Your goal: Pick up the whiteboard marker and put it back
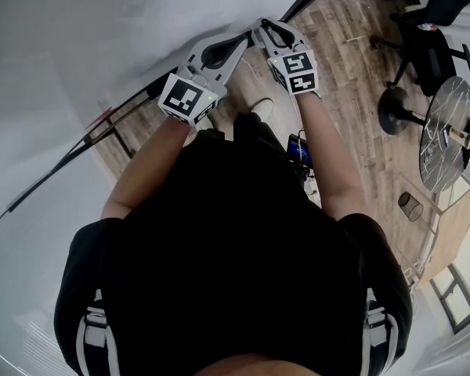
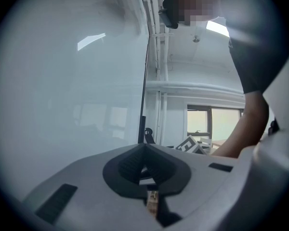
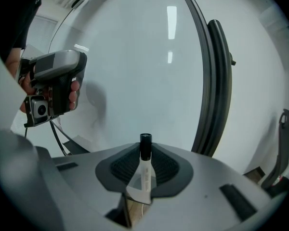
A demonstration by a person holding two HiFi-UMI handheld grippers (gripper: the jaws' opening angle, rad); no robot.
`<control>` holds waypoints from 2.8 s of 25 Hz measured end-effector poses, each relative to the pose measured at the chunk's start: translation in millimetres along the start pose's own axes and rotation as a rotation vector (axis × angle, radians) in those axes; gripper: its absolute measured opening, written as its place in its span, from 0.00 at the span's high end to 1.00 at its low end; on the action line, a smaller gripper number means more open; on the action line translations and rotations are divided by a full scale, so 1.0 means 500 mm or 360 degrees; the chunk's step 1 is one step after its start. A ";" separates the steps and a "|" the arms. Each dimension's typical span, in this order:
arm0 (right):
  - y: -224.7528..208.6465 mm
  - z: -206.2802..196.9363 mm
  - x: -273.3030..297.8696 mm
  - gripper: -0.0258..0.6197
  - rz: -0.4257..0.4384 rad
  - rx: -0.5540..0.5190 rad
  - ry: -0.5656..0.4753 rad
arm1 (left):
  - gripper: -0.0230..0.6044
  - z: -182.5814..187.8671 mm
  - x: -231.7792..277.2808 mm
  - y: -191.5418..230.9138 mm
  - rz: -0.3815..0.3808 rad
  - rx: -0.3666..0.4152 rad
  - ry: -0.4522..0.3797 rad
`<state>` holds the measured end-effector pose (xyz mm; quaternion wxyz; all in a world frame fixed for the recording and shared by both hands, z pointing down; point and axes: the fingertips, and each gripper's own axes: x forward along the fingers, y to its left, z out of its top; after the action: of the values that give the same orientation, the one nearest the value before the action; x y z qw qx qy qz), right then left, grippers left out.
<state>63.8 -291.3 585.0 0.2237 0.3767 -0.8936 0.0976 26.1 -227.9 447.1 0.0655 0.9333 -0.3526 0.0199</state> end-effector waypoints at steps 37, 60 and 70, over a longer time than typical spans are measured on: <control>0.132 0.234 -0.376 0.84 -0.0076 -0.0018 -0.0504 | 0.96 0.078 -0.068 -0.115 -0.0205 0.0108 -0.0078; 0.226 0.233 -0.408 0.96 -0.0004 0.0095 -0.0576 | 0.96 0.092 -0.112 -0.168 -0.0325 0.0124 -0.0053; 0.216 0.248 -0.413 0.96 -0.0038 0.0052 -0.0613 | 0.96 0.104 -0.111 -0.167 -0.0326 0.0121 -0.0067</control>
<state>73.2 -128.3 377.5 0.0437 0.4027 -0.9136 0.0356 39.1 -136.9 382.2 0.0243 0.9664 -0.2556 0.0069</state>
